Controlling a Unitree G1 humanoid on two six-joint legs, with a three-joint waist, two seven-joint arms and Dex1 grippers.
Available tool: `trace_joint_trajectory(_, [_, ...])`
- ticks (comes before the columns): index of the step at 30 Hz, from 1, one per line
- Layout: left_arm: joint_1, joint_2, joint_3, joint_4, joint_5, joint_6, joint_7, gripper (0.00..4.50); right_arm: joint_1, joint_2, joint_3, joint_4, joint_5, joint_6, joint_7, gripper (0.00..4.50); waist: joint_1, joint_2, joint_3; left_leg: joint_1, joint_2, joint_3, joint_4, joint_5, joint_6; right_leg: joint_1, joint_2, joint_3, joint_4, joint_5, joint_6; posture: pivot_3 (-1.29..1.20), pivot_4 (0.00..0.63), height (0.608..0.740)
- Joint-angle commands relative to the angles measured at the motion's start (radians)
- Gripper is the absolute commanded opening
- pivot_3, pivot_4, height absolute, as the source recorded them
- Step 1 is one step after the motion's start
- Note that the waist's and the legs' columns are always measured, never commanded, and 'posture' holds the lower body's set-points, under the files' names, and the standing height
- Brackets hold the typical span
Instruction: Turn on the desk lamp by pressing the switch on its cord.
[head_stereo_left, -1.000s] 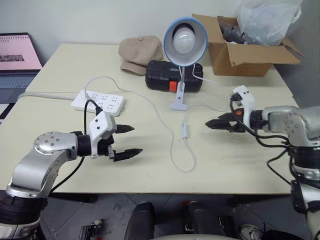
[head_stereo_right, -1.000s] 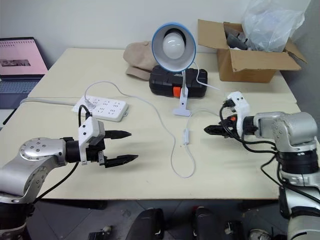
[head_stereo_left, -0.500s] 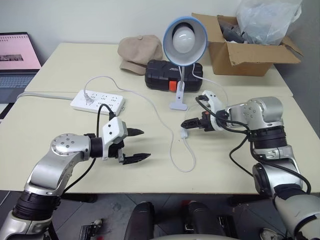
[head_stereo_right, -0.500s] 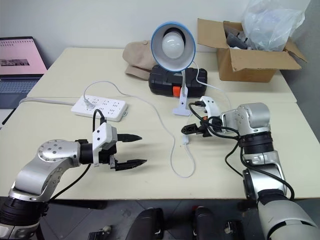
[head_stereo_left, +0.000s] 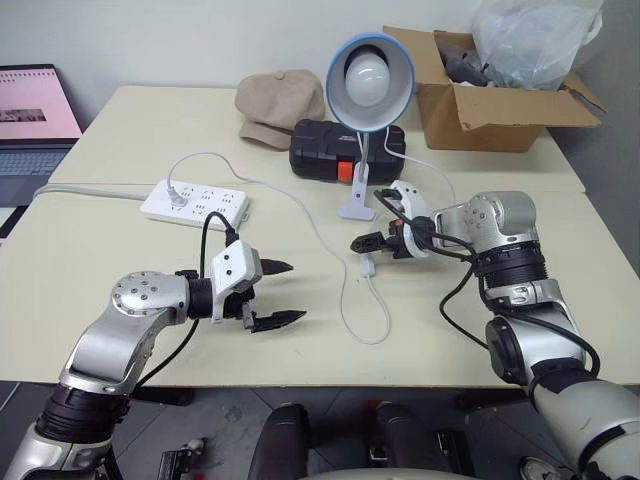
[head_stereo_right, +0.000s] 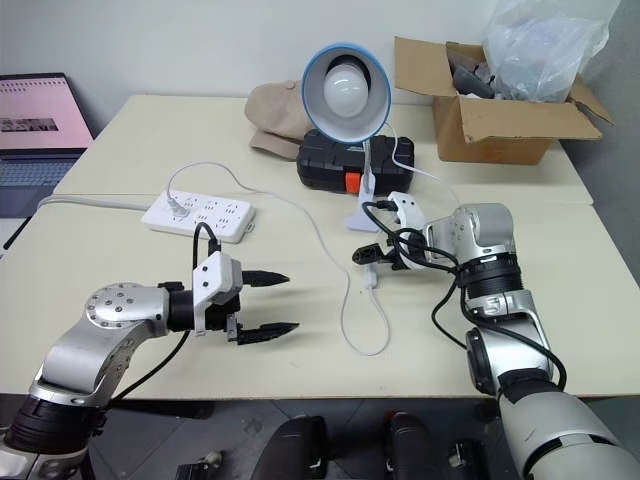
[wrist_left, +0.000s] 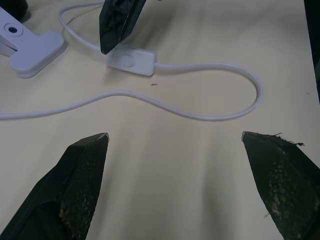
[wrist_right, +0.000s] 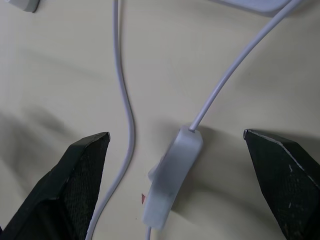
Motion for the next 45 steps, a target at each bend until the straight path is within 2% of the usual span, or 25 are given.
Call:
trace_joint_trajectory(1, [-0.001, -0.005, 0.001, -0.006, 0.007, -0.022, 0.001, 4.47, -0.036, 0.011, -0.01, 0.014, -0.006, -0.027, 0.003, 4.5, -0.001, 0.0, 0.0, 0.0, 0.0, 0.0, 0.0, 0.0, 0.0, 0.0, 0.0, 0.0, 0.0, 0.0, 0.0, 0.0, 0.15, 0.74])
trace_joint_trajectory(4, [0.002, -0.006, 0.0, -0.006, 0.012, -0.025, 0.001, 4.47, -0.034, 0.015, -0.006, 0.02, -0.013, -0.034, 0.008, 4.5, -0.002, 0.0, 0.0, 0.0, 0.0, 0.0, 0.0, 0.0, 0.0, 0.0, 0.0, 0.0, 0.0, 0.0, 0.0, 0.0, 0.15, 0.74])
trace_joint_trajectory(5, [0.002, -0.006, 0.0, -0.005, 0.014, -0.026, 0.0, 4.5, -0.033, 0.016, -0.004, 0.021, -0.014, -0.035, 0.011, 4.13, -0.002, 0.0, 0.0, 0.0, 0.0, 0.0, 0.0, 0.0, 0.0, 0.0, 0.0, 0.0, 0.0, 0.0, 0.0, 0.0, 0.15, 0.74])
trace_joint_trajectory(7, [0.005, -0.004, 0.003, -0.005, 0.016, -0.029, -0.001, 4.5, -0.031, 0.02, -0.003, 0.022, -0.016, -0.035, 0.012, 3.83, -0.002, 0.0, 0.0, 0.0, 0.0, 0.0, 0.0, 0.0, 0.0, 0.0, 0.0, 0.0, 0.0, 0.0, 0.0, 0.0, 0.15, 0.74])
trace_joint_trajectory(14, [0.014, 0.0, 0.009, -0.004, 0.018, -0.038, -0.007, 4.5, -0.036, 0.034, -0.015, 0.032, -0.015, -0.031, 0.006, 1.96, -0.002, 0.0, 0.0, 0.0, 0.0, 0.0, 0.0, 0.0, 0.0, 0.0, 0.0, 0.0, 0.0, 0.0, 0.0, 0.0, 0.15, 0.74])
trace_joint_trajectory(17, [0.016, 0.002, 0.01, -0.004, 0.012, -0.034, -0.014, 4.5, -0.039, 0.035, -0.02, 0.039, -0.017, -0.038, 0.004, 1.28, -0.002, 0.0, 0.0, 0.0, 0.0, 0.0, 0.0, 0.0, 0.0, 0.0, 0.0, 0.0, 0.0, 0.0, 0.0, 0.0, 0.15, 0.74])
trace_joint_trajectory(18, [0.015, 0.002, 0.01, -0.005, 0.009, -0.03, -0.017, 4.5, -0.04, 0.033, -0.022, 0.043, -0.018, -0.041, 0.004, 1.21, -0.002, 0.0, 0.0, 0.0, 0.0, 0.0, 0.0, 0.0, 0.0, 0.0, 0.0, 0.0, 0.0, 0.0, 0.0, 0.0, 0.15, 0.74])
trace_joint_trajectory(20, [0.014, 0.003, 0.011, -0.003, 0.006, -0.027, -0.022, 4.5, -0.041, 0.032, -0.029, 0.047, -0.017, -0.043, 0.001, 0.6, -0.002, 0.0, 0.0, 0.0, 0.0, 0.0, 0.0, 0.0, 0.0, 0.0, 0.0, 0.0, 0.0, 0.0, 0.0, 0.0, 0.15, 0.74])
trace_joint_trajectory(21, [0.012, 0.003, 0.011, -0.002, 0.005, -0.025, -0.023, 4.5, -0.042, 0.032, -0.033, 0.047, -0.016, -0.042, 0.001, 0.43, -0.002, 0.0, 0.0, 0.0, 0.0, 0.0, 0.0, 0.0, 0.0, 0.0, 0.0, 0.0, 0.0, 0.0, 0.0, 0.0, 0.15, 0.74])
trace_joint_trajectory(26, [-0.01, -0.001, 0.017, 0.012, -0.007, -0.005, -0.03, 4.5, -0.039, 0.035, -0.066, 0.03, -0.005, -0.043, -0.008, 0.35, -0.002, 0.0, 0.0, 0.0, 0.0, 0.0, 0.0, 0.0, 0.0, 0.0, 0.0, 0.0, 0.0, 0.0, 0.001, 0.0, 0.15, 0.74])
trace_joint_trajectory(32, [-0.091, -0.026, 0.063, 0.034, -0.111, 0.118, -0.012, 4.5, 0.014, 0.015, -0.128, -0.089, 0.024, -0.116, 0.011, 0.35, -0.001, 0.0, 0.0, -0.001, 0.0, -0.001, 0.0, 0.0, 0.0, 0.0, 0.0, 0.0, 0.0, 0.0, 0.001, 0.0, 0.15, 0.74])
trace_joint_trajectory(36, [-0.192, -0.064, 0.086, 0.052, -0.203, 0.239, 0.014, 4.5, 0.121, -0.002, -0.192, -0.26, 0.099, -0.216, 0.089, 0.35, 0.005, 0.0, 0.0, -0.001, 0.0, -0.001, 0.0, 0.0, 0.0, 0.0, 0.0, -0.001, -0.001, 0.0, 0.002, 0.0, 0.15, 0.74])
trace_joint_trajectory(41, [-0.313, -0.137, 0.092, 0.106, -0.313, 0.383, 0.038, 4.5, 0.213, -0.043, -0.236, -0.435, 0.208, -0.208, 0.162, 0.35, 0.003, 0.0, 0.0, -0.002, -0.001, -0.001, 0.001, 0.0, 0.0, 0.0, 0.0, -0.001, -0.001, 0.0, 0.002, 0.0, 0.15, 0.74])
trace_joint_trajectory(45, [-0.385, -0.192, 0.064, 0.148, -0.348, 0.448, 0.036, 4.5, 0.258, -0.059, -0.276, -0.521, 0.304, -0.211, 0.211, 0.35, -0.001, 0.0, 0.0, -0.002, 0.0, -0.003, 0.001, 0.0, 0.0, 0.0, 0.001, -0.002, 0.0, 0.0, 0.002, 0.0, 0.15, 0.74])
